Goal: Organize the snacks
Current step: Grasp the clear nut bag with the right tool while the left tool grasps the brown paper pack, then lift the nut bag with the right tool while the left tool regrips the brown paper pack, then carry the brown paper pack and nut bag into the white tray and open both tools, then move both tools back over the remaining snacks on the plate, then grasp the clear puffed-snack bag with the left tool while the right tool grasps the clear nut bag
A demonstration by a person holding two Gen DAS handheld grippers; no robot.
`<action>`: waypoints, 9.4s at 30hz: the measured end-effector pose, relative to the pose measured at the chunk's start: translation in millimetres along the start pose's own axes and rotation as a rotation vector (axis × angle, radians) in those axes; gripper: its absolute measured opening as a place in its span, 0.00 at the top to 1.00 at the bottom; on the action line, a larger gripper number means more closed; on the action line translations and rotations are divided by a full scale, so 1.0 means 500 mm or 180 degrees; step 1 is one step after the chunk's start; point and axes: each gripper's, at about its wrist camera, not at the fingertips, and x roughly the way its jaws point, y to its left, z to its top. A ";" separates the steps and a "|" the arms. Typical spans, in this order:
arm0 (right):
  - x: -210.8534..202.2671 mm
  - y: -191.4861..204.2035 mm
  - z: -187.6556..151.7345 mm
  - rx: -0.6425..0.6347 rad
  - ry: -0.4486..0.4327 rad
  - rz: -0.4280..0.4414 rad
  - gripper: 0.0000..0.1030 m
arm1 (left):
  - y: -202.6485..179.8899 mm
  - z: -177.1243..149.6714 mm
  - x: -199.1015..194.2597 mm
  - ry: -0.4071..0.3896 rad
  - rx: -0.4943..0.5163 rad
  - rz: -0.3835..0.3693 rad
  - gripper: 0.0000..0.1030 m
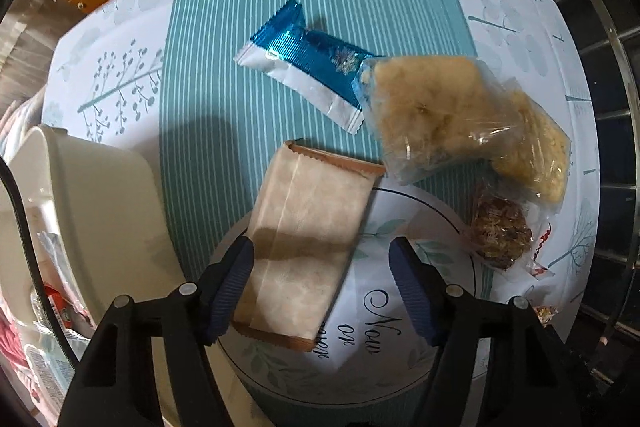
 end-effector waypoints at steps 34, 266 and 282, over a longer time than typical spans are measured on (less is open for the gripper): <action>0.008 -0.023 -0.009 0.0316 0.0298 0.0276 0.79 | 0.015 -0.073 0.050 0.0427 -0.0170 -0.0084 0.42; -0.161 0.147 -0.034 -0.1310 -0.0781 0.0321 0.37 | -0.034 -0.221 -0.211 -0.0497 -0.0336 -0.0927 0.16; -0.038 0.191 -0.002 -0.2367 -0.1296 0.0301 0.27 | -0.060 -0.006 -0.072 -0.0228 -0.0951 -0.0725 0.13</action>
